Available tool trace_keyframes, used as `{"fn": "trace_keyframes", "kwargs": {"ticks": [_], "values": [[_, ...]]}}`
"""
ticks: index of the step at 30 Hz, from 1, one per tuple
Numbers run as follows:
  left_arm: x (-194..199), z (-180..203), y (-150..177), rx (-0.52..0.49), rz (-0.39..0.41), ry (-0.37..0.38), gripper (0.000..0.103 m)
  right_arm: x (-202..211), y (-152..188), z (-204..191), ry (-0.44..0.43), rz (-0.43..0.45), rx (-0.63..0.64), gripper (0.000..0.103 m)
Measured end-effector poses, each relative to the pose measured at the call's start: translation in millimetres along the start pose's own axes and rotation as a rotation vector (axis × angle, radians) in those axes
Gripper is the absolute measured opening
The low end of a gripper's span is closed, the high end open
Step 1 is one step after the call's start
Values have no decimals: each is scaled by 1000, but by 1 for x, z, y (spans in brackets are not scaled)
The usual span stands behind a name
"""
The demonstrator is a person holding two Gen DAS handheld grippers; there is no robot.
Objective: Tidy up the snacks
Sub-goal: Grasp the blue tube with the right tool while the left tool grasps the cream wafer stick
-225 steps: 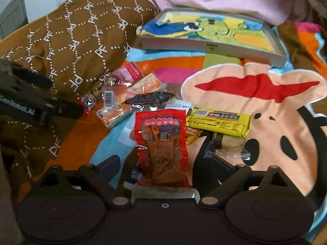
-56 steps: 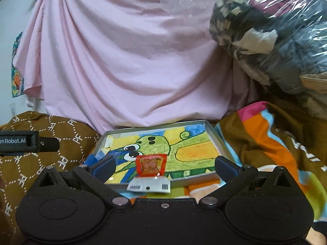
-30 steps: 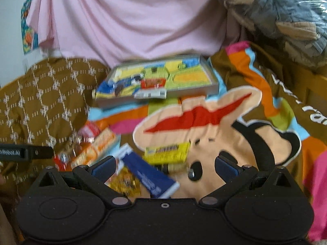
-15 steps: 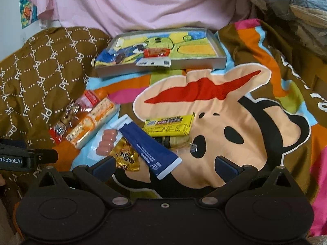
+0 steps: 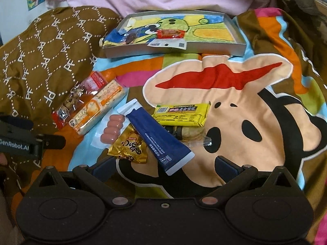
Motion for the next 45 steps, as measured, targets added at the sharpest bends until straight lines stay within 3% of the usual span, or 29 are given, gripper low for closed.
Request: {"fn": "trace_keyframes", "kwargs": {"ticks": [9, 13, 17, 23, 29, 36, 39, 45], "values": [[-16, -2, -13, -144, -7, 15, 103, -16, -10, -6, -30, 0, 147, 102], [-27, -3, -18, -153, -11, 36, 103, -27, -15, -8, -74, 4, 210, 102], [-34, 0, -22, -166, 6, 70, 103, -41, -18, -10, -107, -6, 224, 94], [-46, 12, -26, -256, 46, 49, 102, -54, -19, -12, -127, 0, 228, 84], [-54, 23, -25, -334, 64, 52, 87, -69, -23, -15, -111, -2, 273, 72], [-64, 27, -27, -356, 55, 47, 68, -78, -26, -19, -99, 13, 309, 55], [-72, 23, -30, -323, 24, 46, 59, -80, -27, -18, -110, 8, 298, 53], [-75, 12, -34, -230, 8, 78, 50, -83, -28, -15, -128, -9, 256, 52]]}}
Point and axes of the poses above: each gripper's, at about its wrist camera, not at the fingertips, and x roughly against the way its jaws point, z to its right, y to its underside, the point moved 1 cm from there along -x, roughly the way its jaws point
